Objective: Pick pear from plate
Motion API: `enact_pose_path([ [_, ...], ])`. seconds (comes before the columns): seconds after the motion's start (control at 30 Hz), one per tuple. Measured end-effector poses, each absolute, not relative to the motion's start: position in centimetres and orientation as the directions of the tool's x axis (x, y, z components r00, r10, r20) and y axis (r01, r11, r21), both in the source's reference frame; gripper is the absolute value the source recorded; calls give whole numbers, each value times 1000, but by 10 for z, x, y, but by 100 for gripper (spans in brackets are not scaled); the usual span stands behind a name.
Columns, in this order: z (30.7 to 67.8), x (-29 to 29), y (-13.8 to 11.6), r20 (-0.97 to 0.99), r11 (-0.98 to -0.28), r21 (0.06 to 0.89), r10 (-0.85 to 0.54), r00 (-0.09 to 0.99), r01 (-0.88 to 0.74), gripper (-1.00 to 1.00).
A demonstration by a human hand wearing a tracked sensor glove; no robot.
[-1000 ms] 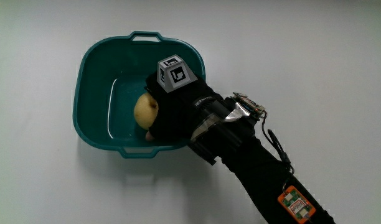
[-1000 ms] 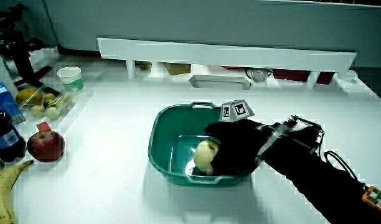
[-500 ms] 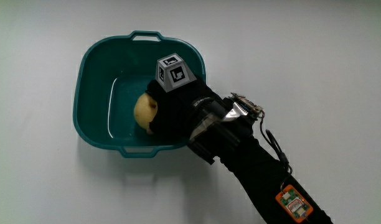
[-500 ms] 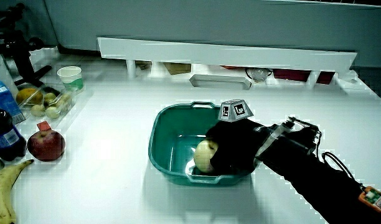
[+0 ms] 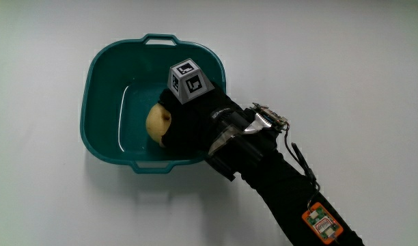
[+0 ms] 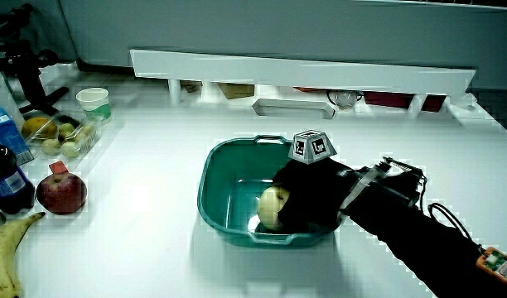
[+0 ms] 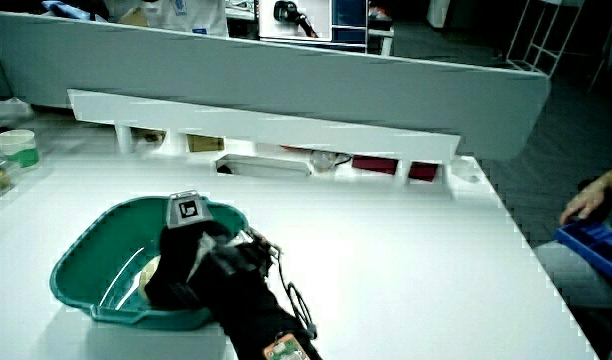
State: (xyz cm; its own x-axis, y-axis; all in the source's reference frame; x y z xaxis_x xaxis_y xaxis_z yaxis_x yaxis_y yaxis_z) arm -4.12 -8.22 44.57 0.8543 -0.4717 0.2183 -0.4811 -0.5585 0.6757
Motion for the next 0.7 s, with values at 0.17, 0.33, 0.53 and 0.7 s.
enact_pose_path([
  [0.17,436,-39,-83,253,-557,657,-471,845,-507,100],
  [0.33,417,-34,-88,249,-589,623,-474,844,-515,100],
  [0.53,394,-18,-94,251,-607,600,-475,844,-520,100],
  [0.7,375,5,-99,272,-606,601,-458,846,-522,100],
])
